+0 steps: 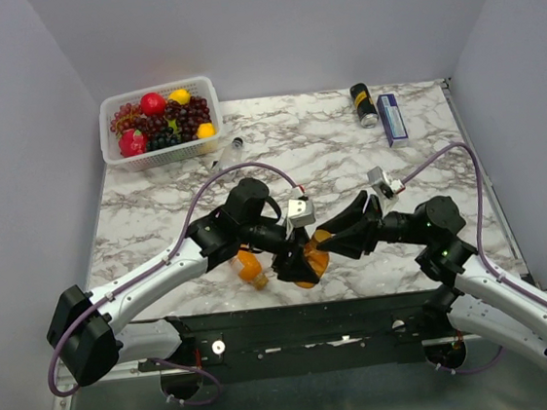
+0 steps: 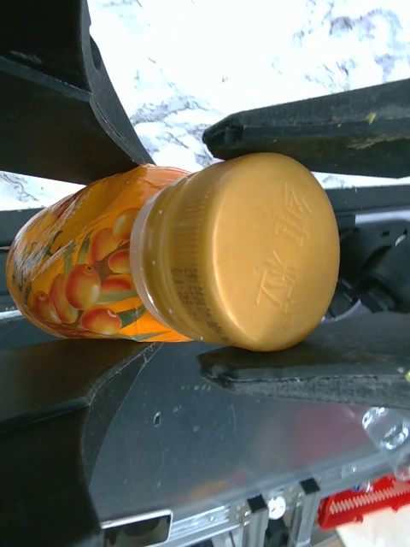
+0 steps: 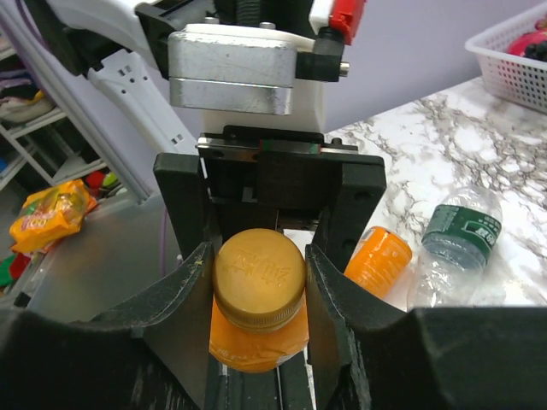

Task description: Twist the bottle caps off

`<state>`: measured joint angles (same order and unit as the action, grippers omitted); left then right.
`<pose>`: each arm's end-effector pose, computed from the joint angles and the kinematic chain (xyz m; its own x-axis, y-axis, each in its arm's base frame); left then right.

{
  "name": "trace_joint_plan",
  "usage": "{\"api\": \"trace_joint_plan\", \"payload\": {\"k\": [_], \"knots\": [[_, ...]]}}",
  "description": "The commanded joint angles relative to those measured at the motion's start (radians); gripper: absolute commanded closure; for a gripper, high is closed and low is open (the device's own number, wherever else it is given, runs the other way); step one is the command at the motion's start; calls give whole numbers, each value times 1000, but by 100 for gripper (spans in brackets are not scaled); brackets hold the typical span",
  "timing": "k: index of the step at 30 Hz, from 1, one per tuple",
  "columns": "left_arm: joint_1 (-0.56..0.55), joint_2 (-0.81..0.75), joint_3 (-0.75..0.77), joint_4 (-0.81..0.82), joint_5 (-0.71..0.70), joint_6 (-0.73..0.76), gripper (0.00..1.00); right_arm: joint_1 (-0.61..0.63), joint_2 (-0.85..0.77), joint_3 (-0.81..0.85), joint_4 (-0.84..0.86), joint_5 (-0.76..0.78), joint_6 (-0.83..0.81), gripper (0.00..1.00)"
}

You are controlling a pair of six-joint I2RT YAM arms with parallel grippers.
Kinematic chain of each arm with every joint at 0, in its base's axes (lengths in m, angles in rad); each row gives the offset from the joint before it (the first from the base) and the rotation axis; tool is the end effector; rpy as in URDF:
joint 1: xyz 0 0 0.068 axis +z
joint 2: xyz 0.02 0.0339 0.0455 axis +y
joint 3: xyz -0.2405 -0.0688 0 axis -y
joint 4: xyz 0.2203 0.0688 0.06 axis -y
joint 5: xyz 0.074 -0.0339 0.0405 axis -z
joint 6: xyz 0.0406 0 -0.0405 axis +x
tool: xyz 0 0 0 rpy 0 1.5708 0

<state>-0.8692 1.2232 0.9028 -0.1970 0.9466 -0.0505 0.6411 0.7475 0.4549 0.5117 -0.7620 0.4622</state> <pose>0.1368 -0.2130 0.2788 -0.3644 0.3855 -0.8477 0.8843 -0.1422 -0.4447 0.1217 0.1258 0.2934 -0.2778 0.1952 -0.9406 -0.9484 0.1003 0.3009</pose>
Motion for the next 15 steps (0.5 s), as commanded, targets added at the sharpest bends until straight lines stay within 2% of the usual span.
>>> {"api": "trace_joint_plan", "payload": {"k": [1,5,8,9,11,12,15], "knots": [[7,-18,44,94,121,-34,57,-4,16,-45,-24,-85,-82,80],[6,-19,42,84,38,-26,57,-4,15,-44,-22,-57,-73,71],[6,-22,42,65,-46,-18,57,-4,0,-47,-21,-19,-63,56],[6,-24,42,64,-64,-15,57,-4,-7,-50,-22,-8,-60,45],[6,-27,42,62,-81,-17,57,-4,-30,-59,-21,21,-59,35],[6,-28,42,57,-92,-12,57,-3,-34,-62,-22,27,-59,26],[7,-39,47,36,-153,1,57,-4,-69,-70,-41,55,-60,18]]}}
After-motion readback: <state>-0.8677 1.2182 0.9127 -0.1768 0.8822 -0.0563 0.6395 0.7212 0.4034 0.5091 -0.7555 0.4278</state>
